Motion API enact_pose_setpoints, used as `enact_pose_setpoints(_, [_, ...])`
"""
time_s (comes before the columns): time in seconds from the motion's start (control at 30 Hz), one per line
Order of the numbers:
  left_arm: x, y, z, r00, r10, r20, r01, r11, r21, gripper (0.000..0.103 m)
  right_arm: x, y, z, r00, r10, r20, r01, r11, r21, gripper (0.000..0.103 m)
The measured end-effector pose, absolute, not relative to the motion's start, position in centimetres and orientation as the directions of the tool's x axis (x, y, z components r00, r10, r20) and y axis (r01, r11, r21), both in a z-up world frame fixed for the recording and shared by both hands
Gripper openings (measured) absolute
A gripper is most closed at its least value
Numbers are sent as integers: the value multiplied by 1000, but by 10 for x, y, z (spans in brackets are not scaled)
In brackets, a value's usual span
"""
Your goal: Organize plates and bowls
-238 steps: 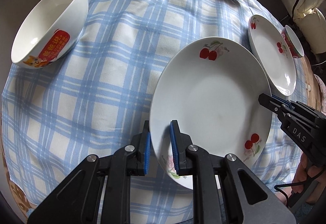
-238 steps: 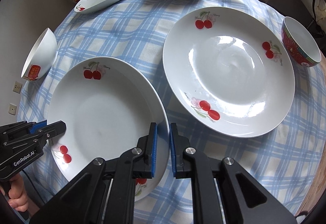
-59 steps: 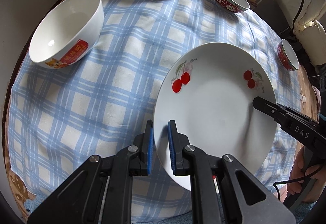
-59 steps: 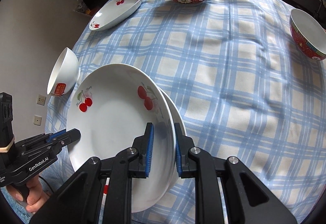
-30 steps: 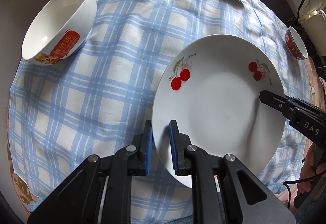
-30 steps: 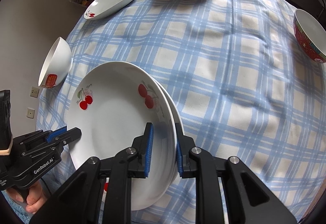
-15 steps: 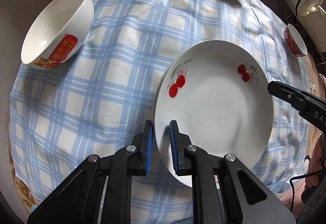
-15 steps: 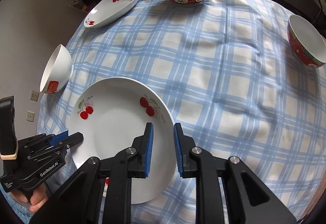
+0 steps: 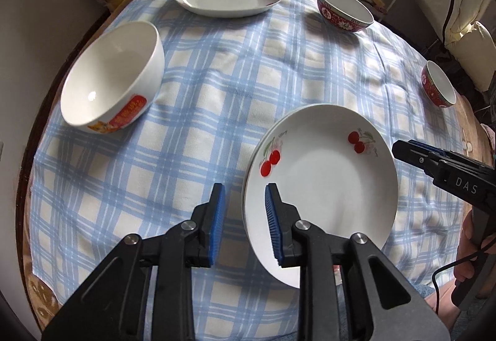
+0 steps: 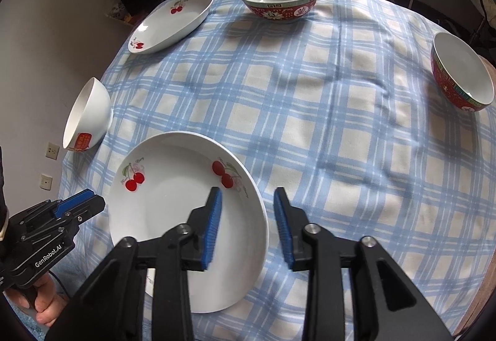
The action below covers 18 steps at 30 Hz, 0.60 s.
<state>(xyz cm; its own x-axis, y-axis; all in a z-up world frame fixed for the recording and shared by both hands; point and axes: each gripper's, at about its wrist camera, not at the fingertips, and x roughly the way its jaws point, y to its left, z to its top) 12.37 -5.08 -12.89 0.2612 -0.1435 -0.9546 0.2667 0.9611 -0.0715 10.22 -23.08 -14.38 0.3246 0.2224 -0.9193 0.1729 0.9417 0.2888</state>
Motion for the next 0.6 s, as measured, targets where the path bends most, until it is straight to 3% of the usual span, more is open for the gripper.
enact_pose_setpoints(0.07, [128,-55,-122,283,-121,-952,281,959,-38,38,107,-229,-138,341,205,-918,155,950,270,61])
enact_pose_setpoints(0.3, [154,-58,-93,314,-116,-942,280,960,-24,82,134,-230,-130,361,176,-916,146,959,242,72])
enact_pose_setpoints(0.37, [165,-58,-87,327,-102,-940,276,961,-9,84,143,-229,-128,370,179,-912,138,960,245,78])
enact_pose_setpoints(0.43, [176,-58,-80,337,-91,-937,281,960,7,85,152,-226,-126,375,188,-908,119,961,248,92])
enact_pose_setpoints(0.6, [205,-59,-70,372,-57,-926,298,952,61,89,182,-218,-124,377,209,-902,69,965,252,95])
